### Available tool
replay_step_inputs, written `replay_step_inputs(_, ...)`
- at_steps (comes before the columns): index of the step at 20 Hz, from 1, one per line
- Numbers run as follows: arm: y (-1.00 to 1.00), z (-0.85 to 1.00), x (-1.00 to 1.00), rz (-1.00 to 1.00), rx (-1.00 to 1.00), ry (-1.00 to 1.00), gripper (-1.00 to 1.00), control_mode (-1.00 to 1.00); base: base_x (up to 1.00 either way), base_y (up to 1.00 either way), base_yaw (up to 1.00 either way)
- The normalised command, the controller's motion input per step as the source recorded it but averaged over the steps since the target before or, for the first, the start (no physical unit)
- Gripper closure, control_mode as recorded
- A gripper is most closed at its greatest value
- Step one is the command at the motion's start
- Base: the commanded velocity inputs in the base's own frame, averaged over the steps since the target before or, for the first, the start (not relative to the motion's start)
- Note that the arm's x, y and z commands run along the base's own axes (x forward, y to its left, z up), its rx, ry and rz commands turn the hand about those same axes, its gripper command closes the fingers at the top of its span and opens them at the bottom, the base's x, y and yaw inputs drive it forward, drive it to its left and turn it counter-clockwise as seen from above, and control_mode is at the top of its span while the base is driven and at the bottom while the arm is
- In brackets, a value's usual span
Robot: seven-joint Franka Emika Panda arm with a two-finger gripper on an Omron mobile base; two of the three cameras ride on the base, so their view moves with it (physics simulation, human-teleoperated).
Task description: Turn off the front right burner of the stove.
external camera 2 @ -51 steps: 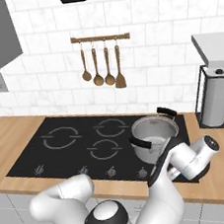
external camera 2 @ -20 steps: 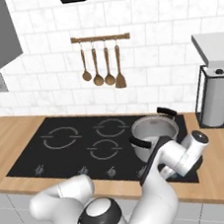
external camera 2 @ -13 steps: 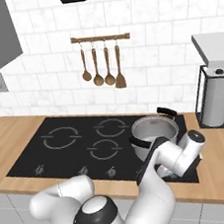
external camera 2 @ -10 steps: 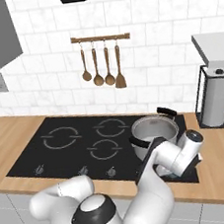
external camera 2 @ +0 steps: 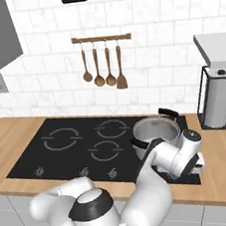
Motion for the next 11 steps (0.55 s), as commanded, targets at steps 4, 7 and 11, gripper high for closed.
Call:
replay_step_inputs(4, -0.67, 0.01, -0.67, -0.62, 0.19, 0.06, 1.00, -1.00, 0.00, 0.00, 0.00)
replay_step_inputs(7, -0.60, 0.00, -0.61, -0.65, 0.17, 0.04, 1.00, -1.00, 0.00, 0.00, 0.00)
replay_step_inputs(11, -0.35, 0.00, -0.48, -0.74, 0.10, 0.01, 1.00, -1.00, 0.00, 0.00, 0.00)
